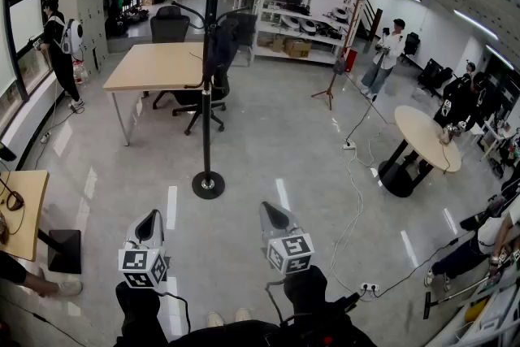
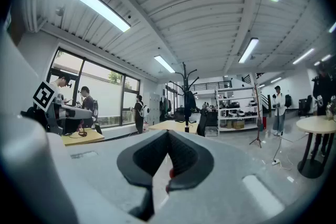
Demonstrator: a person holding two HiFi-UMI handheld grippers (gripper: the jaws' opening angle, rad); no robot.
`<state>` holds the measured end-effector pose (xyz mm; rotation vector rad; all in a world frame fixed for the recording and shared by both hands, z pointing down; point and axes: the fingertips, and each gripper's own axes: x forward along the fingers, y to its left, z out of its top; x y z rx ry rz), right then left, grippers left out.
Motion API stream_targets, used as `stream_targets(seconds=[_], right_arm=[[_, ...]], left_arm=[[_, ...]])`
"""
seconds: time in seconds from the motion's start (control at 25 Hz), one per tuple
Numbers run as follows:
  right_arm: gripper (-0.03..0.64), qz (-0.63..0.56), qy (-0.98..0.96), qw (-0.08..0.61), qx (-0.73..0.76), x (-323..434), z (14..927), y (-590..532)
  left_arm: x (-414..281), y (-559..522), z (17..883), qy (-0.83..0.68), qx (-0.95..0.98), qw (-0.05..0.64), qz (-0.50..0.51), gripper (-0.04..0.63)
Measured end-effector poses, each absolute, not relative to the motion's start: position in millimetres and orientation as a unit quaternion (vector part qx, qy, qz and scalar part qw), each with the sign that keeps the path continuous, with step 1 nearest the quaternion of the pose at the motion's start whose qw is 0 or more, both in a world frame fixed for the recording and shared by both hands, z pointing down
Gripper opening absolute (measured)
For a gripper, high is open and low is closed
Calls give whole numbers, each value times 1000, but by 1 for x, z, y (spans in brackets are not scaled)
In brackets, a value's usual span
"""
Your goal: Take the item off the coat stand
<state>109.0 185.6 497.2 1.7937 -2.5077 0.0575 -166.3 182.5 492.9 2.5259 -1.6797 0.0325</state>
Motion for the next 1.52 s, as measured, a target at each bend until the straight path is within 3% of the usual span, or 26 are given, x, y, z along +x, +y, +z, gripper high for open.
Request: stream_targets(seconds=[1.16, 1.52], right_arm=[[2, 27, -798, 21, 602, 80, 501, 186], [2, 33, -805, 24, 592, 80, 508, 140]], left_arm=[[-193, 178, 508, -533, 843, 62, 17, 3], [-191, 138, 510, -544, 837, 63, 12, 3]])
